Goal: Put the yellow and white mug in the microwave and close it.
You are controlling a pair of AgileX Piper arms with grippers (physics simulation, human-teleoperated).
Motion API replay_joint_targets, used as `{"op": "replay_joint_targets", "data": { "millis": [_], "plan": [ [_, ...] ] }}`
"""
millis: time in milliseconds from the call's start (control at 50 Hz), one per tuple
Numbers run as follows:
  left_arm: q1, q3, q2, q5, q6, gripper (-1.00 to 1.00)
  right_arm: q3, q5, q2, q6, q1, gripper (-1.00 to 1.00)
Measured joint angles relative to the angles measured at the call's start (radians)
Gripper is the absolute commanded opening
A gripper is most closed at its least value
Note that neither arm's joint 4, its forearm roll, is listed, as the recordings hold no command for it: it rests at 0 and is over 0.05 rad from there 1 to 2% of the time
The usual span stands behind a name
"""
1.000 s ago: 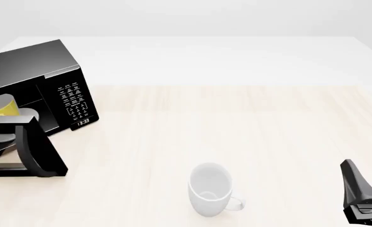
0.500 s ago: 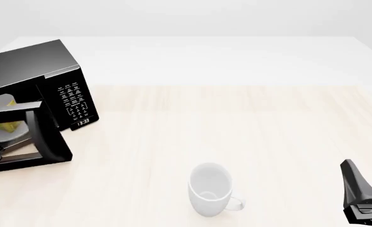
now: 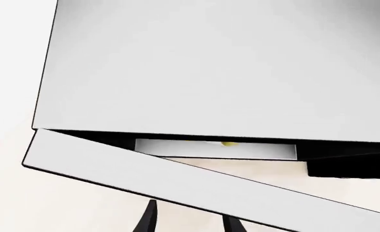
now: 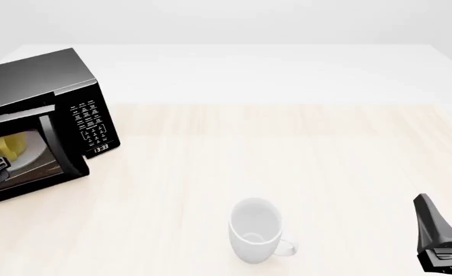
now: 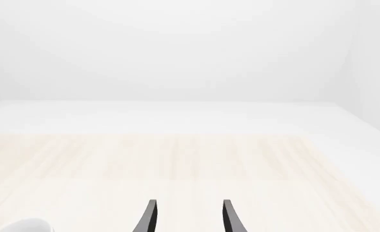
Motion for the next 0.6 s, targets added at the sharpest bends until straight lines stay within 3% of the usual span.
{"op": "replay_joint_targets", "data": {
  "millis": [400, 600],
  "plan": [
    [-0.024, -0.072, 0.051, -0.009, -0.017, 1.00, 0.000, -0.001, 0.002, 0.000, 0.000, 1.00],
    [-0.039, -0.107, 0.074, 0.000, -0.064, 1.00, -0.001, -0.001, 0.002, 0.000, 0.000, 1.00]
  ]
}}
